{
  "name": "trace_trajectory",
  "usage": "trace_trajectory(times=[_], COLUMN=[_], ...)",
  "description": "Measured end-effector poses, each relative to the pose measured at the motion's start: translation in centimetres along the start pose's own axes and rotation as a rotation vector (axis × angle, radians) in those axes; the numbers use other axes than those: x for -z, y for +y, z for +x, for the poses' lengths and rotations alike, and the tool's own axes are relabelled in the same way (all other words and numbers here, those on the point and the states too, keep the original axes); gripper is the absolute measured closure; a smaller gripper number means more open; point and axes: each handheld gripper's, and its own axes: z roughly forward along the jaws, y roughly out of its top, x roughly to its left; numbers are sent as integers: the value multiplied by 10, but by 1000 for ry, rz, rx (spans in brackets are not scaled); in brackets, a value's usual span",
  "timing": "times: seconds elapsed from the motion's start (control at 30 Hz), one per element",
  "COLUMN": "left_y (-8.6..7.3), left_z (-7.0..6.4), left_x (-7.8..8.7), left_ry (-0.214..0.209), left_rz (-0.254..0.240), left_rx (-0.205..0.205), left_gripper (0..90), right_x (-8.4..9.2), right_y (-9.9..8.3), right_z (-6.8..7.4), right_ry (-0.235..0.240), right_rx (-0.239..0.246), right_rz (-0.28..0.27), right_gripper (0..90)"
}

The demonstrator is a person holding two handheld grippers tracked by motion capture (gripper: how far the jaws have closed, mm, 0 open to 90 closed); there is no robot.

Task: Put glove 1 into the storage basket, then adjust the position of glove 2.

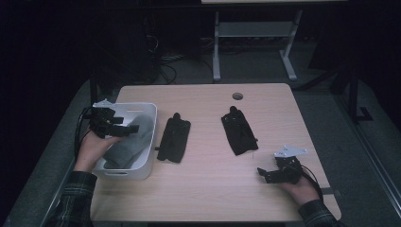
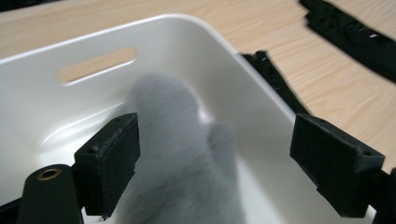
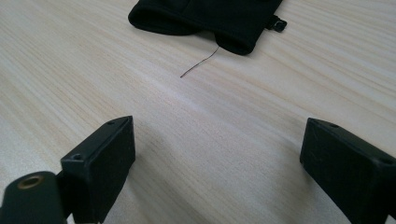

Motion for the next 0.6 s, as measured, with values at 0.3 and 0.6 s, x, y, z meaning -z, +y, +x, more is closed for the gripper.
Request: trace_trajectory(times=[0.3, 0.6], left_y=[13, 20], left_z=[-36, -76], left_x=[-10, -26], left_ry=[-64, -128], left_rz=[-33, -40], left_rx=[-42, -97], left_gripper=[156, 157], right_x=[0, -1], right_y=[0, 1], right_z=[0, 0], right_ry=[-1, 1], right_rx=[-4, -3], right_rz=[3, 7], right_gripper=[91, 89])
